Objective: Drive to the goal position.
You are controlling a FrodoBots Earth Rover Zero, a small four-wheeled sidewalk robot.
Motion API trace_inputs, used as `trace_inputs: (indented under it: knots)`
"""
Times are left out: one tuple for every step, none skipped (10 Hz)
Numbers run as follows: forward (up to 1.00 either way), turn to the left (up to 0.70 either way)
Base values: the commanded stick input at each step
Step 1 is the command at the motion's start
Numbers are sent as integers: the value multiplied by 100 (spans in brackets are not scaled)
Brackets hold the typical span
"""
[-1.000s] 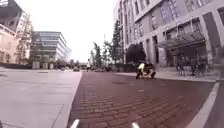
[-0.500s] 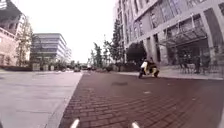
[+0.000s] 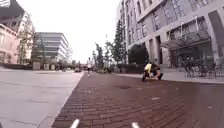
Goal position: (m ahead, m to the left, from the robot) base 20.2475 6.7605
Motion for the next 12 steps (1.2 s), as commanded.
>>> trace_inputs:
  knots:
    - [70,14]
    - [70,12]
    - [70,5]
    - [70,0]
    - [70,0]
    - [70,0]
    - [70,0]
    - [70,0]
    - [70,0]
    - [70,0]
    - [70,0]
    - [70,0]
